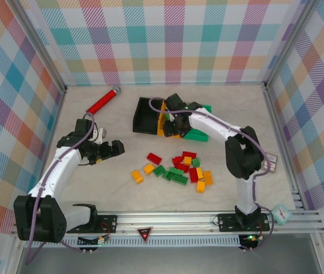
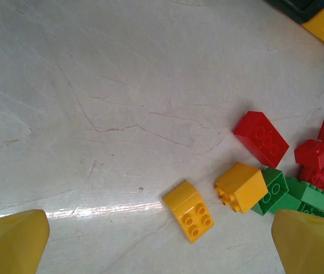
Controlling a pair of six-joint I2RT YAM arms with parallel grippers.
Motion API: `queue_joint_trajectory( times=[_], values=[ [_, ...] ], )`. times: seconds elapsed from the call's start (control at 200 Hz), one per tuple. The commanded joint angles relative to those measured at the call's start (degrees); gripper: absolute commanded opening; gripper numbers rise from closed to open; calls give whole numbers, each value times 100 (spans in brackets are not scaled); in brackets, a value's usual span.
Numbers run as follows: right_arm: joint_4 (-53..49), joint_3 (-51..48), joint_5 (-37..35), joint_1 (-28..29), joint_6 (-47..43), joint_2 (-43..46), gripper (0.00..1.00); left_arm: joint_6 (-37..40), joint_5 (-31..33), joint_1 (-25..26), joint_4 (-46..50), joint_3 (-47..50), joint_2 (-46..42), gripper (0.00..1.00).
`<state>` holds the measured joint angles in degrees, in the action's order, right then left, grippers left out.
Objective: Sort the legos into containers by color
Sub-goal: Place the lego in the container, then move the lego to the center of the table.
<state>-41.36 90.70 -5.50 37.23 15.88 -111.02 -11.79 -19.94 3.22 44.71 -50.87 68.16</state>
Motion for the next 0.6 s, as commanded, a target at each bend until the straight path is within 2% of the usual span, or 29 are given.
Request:
queue_joint_trajectory(
  times=[0.0,0.325,0.445,0.595],
  values=[
    [334,-679,209,115,258,965,53,18,-69,-71,73,-10,11,100],
    [192,-2943,88,348,1084,2509,53,19,-81,-71,74,-17,-10,100],
    [338,-3465,181,354,1402,2695,53,19,-108,-70,73,-18,-13,100],
    [498,-3579,251,425,1641,2638,53,19,-101,-76,65,-9,-43,100]
  ],
)
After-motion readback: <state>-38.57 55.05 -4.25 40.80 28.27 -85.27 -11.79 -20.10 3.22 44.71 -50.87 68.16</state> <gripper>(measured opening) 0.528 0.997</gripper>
